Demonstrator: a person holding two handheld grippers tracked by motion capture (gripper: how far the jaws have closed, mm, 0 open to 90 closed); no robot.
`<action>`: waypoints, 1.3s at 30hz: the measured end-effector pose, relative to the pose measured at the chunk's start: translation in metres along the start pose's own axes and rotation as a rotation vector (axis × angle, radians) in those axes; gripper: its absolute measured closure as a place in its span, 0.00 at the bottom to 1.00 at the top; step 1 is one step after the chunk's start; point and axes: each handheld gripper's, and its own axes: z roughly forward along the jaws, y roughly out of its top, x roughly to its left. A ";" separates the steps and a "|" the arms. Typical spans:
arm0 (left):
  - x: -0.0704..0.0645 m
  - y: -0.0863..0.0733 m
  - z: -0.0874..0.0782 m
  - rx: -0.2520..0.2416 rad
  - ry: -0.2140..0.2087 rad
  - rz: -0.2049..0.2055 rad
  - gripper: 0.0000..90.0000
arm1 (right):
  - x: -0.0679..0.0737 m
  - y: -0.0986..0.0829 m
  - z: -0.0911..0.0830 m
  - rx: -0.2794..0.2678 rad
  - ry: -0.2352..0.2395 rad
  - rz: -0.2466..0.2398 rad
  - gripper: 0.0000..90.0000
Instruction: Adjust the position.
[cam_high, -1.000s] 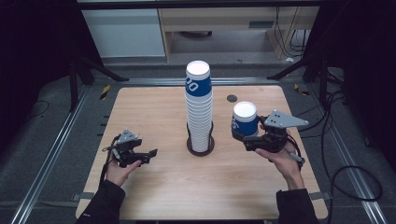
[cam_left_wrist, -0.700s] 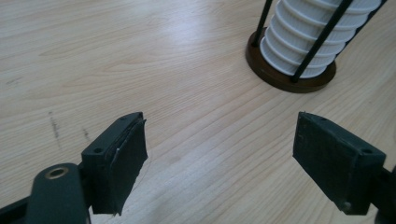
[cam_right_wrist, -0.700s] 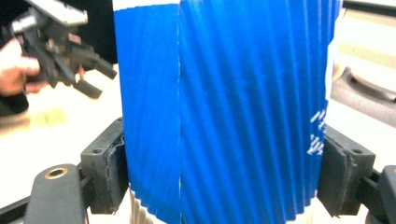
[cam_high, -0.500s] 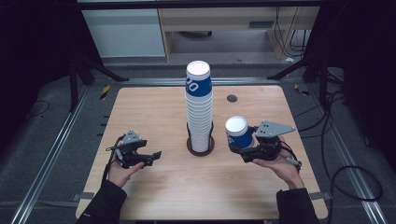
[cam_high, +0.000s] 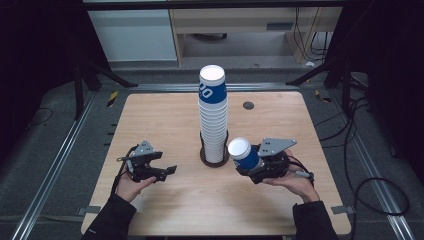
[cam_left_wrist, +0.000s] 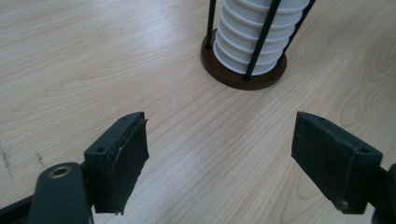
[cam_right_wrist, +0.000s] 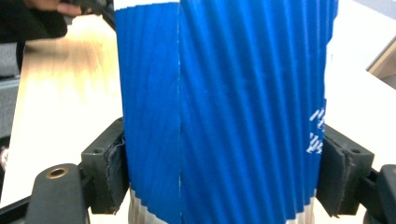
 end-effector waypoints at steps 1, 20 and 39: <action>-0.001 0.001 0.000 -0.001 -0.006 0.004 0.20 | 0.001 0.000 0.001 0.005 0.006 -0.004 0.22; -0.032 0.013 0.001 0.039 -0.144 0.122 0.21 | 0.019 0.000 0.033 0.116 0.107 -0.105 0.22; -0.060 0.025 0.009 0.043 -0.265 0.195 0.22 | 0.032 0.006 0.060 0.166 0.161 -0.164 0.22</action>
